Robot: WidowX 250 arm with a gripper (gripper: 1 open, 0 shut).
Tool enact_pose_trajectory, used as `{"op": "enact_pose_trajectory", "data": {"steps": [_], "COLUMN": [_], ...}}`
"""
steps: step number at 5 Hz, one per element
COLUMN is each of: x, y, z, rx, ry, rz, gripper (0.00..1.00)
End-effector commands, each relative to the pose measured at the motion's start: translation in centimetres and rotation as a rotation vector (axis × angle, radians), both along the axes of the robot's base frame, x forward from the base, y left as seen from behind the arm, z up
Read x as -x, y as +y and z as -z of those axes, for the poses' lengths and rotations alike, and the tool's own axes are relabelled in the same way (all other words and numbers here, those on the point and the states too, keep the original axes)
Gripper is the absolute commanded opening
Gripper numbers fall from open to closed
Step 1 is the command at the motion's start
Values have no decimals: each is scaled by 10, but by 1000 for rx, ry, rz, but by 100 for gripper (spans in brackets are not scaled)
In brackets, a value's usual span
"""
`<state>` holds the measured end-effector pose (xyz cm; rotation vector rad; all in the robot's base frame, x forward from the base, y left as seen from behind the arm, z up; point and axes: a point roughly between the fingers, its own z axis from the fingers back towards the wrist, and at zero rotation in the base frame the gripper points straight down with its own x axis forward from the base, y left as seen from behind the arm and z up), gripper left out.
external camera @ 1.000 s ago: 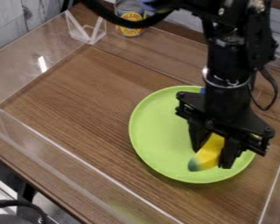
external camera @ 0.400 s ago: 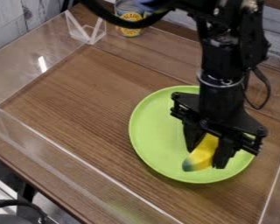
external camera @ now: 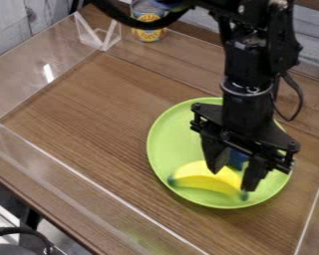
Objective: Put the banana in the green plate
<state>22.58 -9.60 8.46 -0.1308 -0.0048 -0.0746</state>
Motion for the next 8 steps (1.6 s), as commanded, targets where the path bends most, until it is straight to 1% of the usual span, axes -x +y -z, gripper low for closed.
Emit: {"op": "enact_pose_trajectory", "data": {"steps": [1,2,4,6,8], "x": [-5,-6,-7,-11,-14], "y": [2,5,8,10,12], "z": [-17,-19,-24,-30,-38], "rx": [20,20,23,31,34], "ry": [-54,-58,-62,-57,-60], "rz": [-11,-20,-34,-38,-43], "gripper": [0,100,100,100,100]}}
